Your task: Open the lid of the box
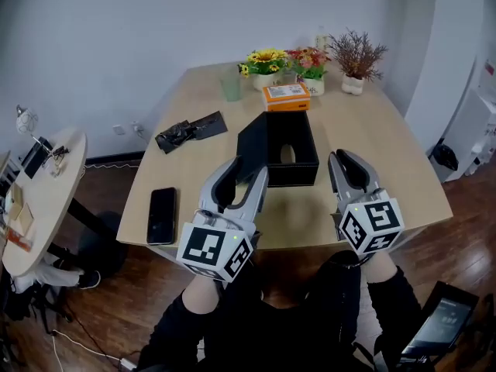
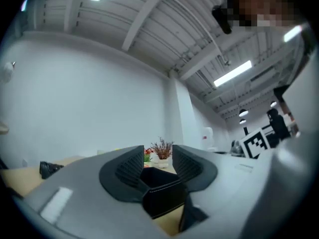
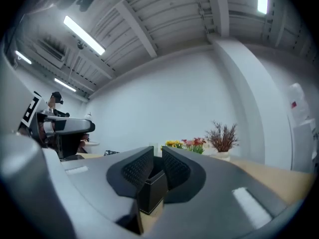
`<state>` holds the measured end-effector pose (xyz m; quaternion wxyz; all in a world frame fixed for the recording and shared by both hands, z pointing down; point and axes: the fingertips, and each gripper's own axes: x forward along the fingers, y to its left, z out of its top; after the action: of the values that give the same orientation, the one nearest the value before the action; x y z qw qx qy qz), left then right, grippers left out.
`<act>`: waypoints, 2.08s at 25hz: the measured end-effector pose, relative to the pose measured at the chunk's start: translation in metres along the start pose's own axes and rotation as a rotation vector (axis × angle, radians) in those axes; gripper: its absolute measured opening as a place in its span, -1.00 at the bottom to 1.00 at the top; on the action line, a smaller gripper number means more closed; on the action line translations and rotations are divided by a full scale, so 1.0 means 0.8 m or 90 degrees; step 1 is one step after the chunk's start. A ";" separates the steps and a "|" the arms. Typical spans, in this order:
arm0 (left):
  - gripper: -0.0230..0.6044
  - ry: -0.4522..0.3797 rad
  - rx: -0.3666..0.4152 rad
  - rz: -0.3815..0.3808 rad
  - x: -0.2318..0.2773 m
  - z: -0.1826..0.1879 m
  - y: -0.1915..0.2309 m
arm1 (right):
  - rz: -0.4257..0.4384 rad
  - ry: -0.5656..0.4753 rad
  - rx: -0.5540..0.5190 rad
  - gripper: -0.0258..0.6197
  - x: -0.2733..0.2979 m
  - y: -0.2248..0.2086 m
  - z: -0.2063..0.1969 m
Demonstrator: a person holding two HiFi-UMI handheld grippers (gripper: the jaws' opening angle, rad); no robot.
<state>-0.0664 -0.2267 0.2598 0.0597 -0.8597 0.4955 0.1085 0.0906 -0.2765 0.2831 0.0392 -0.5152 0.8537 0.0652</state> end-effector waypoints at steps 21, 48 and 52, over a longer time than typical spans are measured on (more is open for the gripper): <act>-0.44 -0.098 0.197 0.062 -0.039 0.005 -0.049 | -0.064 -0.211 -0.188 -0.74 -0.085 0.067 0.069; -0.44 -0.105 0.142 0.091 -0.040 0.009 -0.032 | -0.029 -0.210 -0.176 -0.78 -0.081 0.071 0.071; -0.44 -0.092 0.151 0.086 -0.040 0.005 -0.034 | -0.024 -0.209 -0.170 -0.83 -0.082 0.071 0.071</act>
<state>-0.0585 -0.1854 0.2639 0.1891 -0.8013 0.5560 0.1146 0.0709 -0.1841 0.2396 0.1107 -0.5144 0.8097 0.2599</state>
